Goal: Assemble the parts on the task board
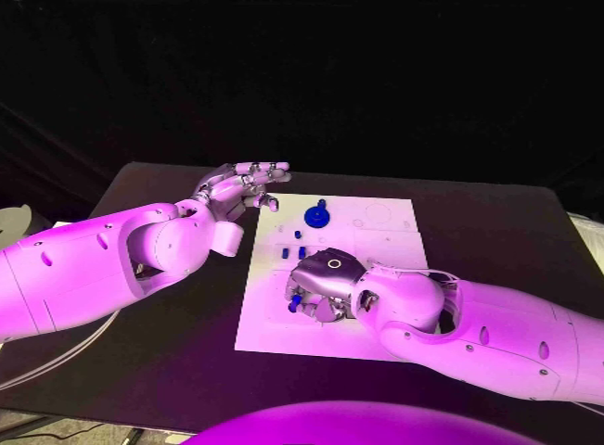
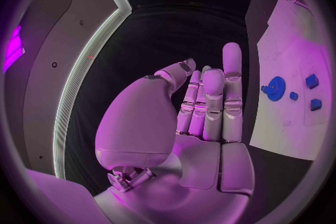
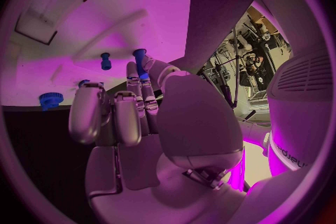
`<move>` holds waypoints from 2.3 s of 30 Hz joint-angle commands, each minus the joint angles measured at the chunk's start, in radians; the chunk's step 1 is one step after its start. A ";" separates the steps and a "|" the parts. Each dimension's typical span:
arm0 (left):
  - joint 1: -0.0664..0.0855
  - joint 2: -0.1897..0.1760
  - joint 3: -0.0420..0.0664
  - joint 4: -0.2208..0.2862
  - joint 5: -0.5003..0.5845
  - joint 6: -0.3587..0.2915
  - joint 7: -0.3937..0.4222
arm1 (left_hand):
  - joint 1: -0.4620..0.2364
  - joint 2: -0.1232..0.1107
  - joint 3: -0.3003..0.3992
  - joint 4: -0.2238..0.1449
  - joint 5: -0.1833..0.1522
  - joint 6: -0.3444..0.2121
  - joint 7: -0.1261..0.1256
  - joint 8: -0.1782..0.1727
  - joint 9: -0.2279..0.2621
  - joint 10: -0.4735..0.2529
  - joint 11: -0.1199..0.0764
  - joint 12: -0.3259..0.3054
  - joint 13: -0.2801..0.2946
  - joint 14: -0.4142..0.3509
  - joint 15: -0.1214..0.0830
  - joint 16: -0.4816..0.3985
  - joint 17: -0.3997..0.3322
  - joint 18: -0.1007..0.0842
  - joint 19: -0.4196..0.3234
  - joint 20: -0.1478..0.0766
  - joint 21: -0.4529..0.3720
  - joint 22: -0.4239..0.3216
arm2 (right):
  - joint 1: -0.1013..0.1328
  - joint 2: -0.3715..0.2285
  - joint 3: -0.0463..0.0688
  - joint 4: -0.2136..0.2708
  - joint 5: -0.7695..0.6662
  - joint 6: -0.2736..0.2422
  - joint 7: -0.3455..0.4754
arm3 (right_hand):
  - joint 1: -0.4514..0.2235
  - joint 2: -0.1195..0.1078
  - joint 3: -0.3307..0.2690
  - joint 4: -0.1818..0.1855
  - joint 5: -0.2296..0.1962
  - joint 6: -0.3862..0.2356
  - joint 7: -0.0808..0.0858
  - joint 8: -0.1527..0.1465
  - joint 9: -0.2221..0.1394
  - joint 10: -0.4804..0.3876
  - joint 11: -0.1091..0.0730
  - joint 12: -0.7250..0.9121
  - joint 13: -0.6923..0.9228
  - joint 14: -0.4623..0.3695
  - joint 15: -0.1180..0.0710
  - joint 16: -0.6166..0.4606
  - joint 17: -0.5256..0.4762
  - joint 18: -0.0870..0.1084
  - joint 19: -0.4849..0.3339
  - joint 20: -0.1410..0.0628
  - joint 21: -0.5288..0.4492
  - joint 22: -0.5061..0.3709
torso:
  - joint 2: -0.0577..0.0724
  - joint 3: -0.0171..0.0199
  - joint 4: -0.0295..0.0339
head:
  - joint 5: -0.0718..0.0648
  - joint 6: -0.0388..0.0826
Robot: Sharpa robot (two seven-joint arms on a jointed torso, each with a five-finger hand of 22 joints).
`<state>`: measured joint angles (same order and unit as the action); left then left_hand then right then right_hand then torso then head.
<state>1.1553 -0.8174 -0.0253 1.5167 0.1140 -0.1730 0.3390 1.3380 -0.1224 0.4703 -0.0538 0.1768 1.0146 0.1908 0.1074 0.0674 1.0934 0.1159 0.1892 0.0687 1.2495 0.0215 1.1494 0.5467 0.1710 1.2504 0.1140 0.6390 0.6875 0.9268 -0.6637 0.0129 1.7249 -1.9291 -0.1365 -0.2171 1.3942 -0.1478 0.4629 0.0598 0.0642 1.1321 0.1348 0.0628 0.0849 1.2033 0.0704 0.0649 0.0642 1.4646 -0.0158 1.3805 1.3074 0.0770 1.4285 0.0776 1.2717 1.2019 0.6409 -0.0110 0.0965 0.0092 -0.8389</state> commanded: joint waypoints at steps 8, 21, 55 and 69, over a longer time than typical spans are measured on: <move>0.000 0.001 0.001 0.005 0.000 0.016 0.004 | 0.012 0.007 0.001 -0.009 0.000 -0.006 0.001 0.006 0.000 -0.009 0.000 0.007 -0.001 -0.007 0.000 -0.003 -0.006 0.011 -0.006 0.002 -0.006 -0.002 | -0.001 0.019 -0.003 -0.020 0.005 0.012 -0.015 | -0.027 -0.028 -0.035 0.016 -0.007 -0.074 0.006 -0.002 -0.018 -0.111 0.022 -0.002 -0.003 0.056 0.019 -0.015 -0.018 0.014 -0.008 0.021 -0.022 -0.021 | 0.000 0.0001 -0.0001 | -0.001 0.000; 0.000 -0.001 0.001 0.005 0.000 0.015 0.003 | 0.013 0.008 0.002 -0.010 0.000 -0.007 0.001 0.006 0.000 -0.009 0.000 0.007 -0.001 -0.007 0.000 -0.003 -0.006 0.011 -0.006 0.001 -0.006 -0.002 | -0.001 0.005 -0.004 -0.007 0.015 -0.047 -0.001 | -0.038 -0.040 -0.090 0.026 -0.014 -0.096 0.005 -0.002 -0.019 -0.126 0.023 0.004 -0.001 0.054 0.020 -0.019 -0.025 0.015 -0.009 0.023 -0.027 -0.028 | 0.000 0.0022 -0.0007 | -0.003 0.003; 0.000 -0.016 -0.009 0.009 0.000 0.016 0.000 | 0.015 0.008 0.003 -0.012 0.000 -0.007 0.001 0.007 0.000 -0.010 0.000 0.009 -0.001 -0.010 0.000 -0.005 -0.014 0.012 -0.007 0.001 -0.007 -0.002 | 0.058 -0.509 0.013 0.256 0.444 -0.138 -0.350 | -0.124 0.034 -0.406 0.224 0.170 -0.062 -0.040 0.107 0.008 0.234 -0.060 1.099 1.085 0.084 -0.049 0.110 0.132 -0.018 0.056 -0.041 0.102 0.120 | -0.009 -0.0031 -0.0293 | -0.067 0.022; 0.000 -0.020 -0.009 0.016 0.000 0.016 0.001 | 0.015 0.008 0.003 -0.012 0.000 -0.007 0.001 0.007 0.000 -0.010 0.000 0.009 -0.001 -0.010 0.000 -0.005 -0.014 0.012 -0.007 0.001 -0.007 -0.002 | 0.034 -0.477 0.004 0.219 0.453 -0.092 -0.390 | -0.147 0.070 -0.493 0.226 0.243 -0.082 -0.037 0.129 0.024 0.235 -0.057 1.181 1.202 0.089 -0.044 0.134 0.168 -0.022 0.061 -0.036 0.120 0.143 | -0.007 -0.0025 -0.0302 | -0.066 0.022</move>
<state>1.1552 -0.8373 -0.0351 1.5290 0.1139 -0.1730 0.3353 1.3446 -0.1159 0.4717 -0.0607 0.1768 1.0146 0.1909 0.1114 0.0674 1.0934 0.1159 0.1938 0.0687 1.2472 0.0192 1.1494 0.5341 0.1710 1.2504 0.1140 0.6390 0.6876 0.9629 -1.1437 0.0164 1.9478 -1.4748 -0.2654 -0.5763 1.2498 -0.0866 -0.0263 0.2866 0.3042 1.0593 0.0978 0.1892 0.1082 1.4361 0.0127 1.2020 1.0512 1.4663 -0.0613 1.5123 1.3079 0.0613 1.4648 0.0336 1.3863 1.3081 0.6331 -0.0140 0.0663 -0.0577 -0.8172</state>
